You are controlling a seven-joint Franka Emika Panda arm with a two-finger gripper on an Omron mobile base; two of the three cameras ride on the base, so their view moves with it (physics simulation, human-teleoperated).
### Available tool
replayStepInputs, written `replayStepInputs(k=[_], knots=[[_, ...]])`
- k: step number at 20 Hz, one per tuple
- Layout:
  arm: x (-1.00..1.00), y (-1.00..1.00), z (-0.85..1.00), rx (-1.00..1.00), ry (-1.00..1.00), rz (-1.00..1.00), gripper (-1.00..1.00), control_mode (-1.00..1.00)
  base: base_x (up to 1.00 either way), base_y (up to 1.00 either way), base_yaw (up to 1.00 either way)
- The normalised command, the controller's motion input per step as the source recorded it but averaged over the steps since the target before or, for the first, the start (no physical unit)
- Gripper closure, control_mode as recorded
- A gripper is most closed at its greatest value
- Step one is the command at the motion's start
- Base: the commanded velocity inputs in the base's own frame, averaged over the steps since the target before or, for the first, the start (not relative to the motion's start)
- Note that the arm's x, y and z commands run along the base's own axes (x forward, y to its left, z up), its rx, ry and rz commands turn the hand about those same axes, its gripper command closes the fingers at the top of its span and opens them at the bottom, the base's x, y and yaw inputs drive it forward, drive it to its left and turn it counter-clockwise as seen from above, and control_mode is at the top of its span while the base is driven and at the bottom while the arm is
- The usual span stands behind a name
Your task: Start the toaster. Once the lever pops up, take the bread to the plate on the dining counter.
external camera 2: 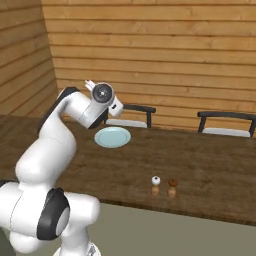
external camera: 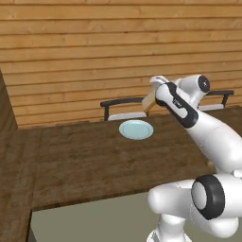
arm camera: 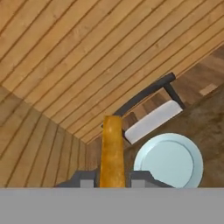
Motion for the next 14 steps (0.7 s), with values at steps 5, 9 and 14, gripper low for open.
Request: replayStepInputs(k=[5,9,14], knots=[[0.55,0.0,-0.48,0.01,0.17,0.0,1.0,-1.0,0.0,0.0,0.0],[0.59,0.0,-0.62,0.0,0.2,0.0,1.0,-1.0,0.0,0.0,0.0],[0.5,0.0,-0.48,0.01,0.05,0.01,1.0,-1.0,0.0,0.0,0.0]])
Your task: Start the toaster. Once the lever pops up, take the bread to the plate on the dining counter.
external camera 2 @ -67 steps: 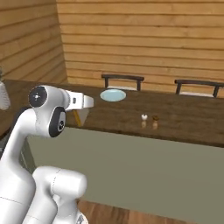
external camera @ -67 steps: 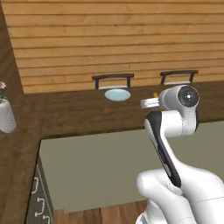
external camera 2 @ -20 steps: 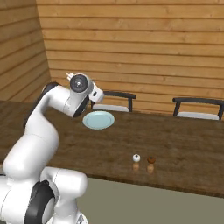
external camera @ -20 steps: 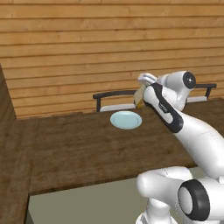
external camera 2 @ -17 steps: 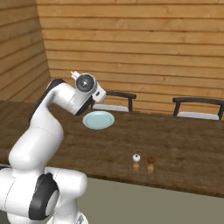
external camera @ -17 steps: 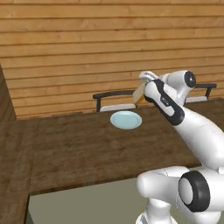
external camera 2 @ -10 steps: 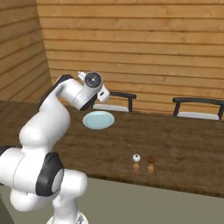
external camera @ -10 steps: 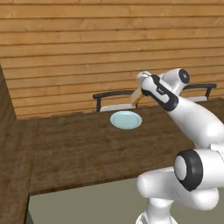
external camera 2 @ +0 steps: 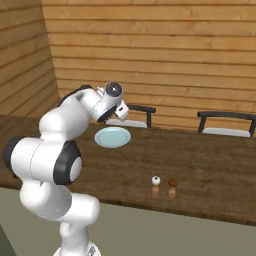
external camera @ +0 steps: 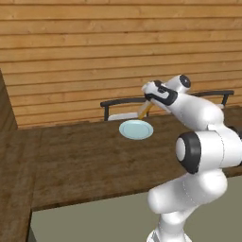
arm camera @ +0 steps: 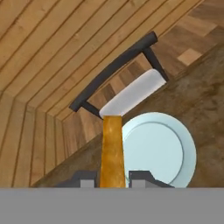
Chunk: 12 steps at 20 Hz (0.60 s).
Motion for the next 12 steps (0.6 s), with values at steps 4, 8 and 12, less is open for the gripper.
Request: replayStepInputs(k=[4,8,12], knots=[[0.43,0.0,-0.24,0.04,0.0,0.05,1.0,-1.0,0.0,0.0,0.0],[0.41,0.0,-0.15,0.07,0.0,0.08,1.0,-1.0,0.0,0.0,0.0],[0.36,-0.05,-0.12,0.11,0.0,0.13,1.0,-1.0,0.0,0.0,0.0]])
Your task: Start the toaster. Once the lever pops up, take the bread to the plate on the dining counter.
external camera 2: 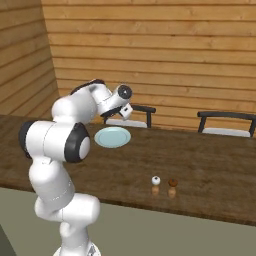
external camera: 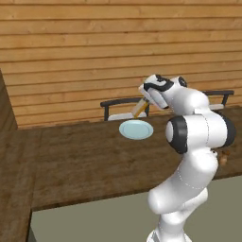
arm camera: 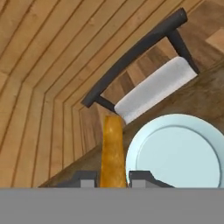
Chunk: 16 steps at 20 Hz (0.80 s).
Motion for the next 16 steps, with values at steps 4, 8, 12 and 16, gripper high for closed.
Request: replayStepInputs(k=[4,8,12,16], knots=[[0.35,-0.1,-0.19,0.1,0.0,0.18,1.0,-1.0,0.0,0.0,0.0],[0.36,-0.08,-0.27,0.06,0.0,0.18,1.0,-1.0,0.0,0.0,0.0],[0.36,-0.06,-0.34,0.04,0.0,0.18,1.0,-1.0,0.0,0.0,0.0],[0.33,-0.02,-0.47,0.01,0.0,0.18,1.0,-1.0,0.0,0.0,0.0]])
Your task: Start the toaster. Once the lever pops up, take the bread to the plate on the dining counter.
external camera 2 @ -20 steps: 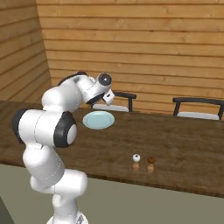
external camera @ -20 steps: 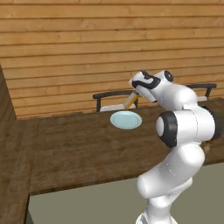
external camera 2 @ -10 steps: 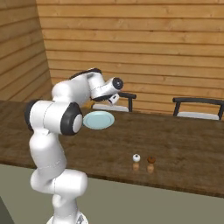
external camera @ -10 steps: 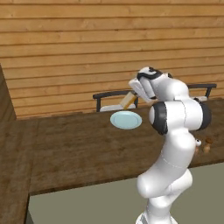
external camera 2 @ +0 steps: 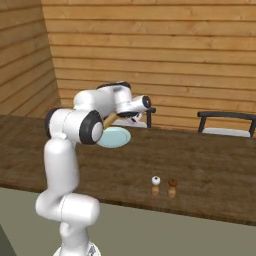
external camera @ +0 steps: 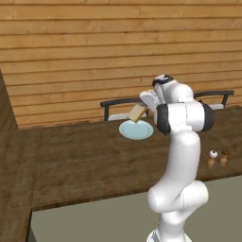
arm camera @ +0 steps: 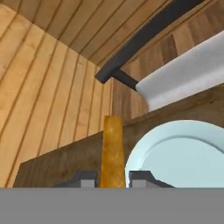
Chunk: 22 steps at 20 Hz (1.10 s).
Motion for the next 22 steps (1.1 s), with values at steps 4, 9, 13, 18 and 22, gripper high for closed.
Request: replayStepInputs(k=[4,9,13,18,22], knots=[[0.34,0.0,-0.49,0.0,0.0,0.17,1.0,-1.0,0.0,0.0,0.0],[0.34,0.0,-0.43,0.0,0.0,0.16,1.0,-1.0,0.0,0.0,0.0],[0.31,0.0,-0.42,0.0,0.0,0.15,1.0,-1.0,0.0,0.0,0.0],[0.23,0.0,-0.42,0.0,0.0,0.14,1.0,-1.0,0.0,0.0,0.0],[-0.03,-0.03,-0.29,0.04,-0.03,0.15,1.0,-1.0,0.0,0.0,0.0]])
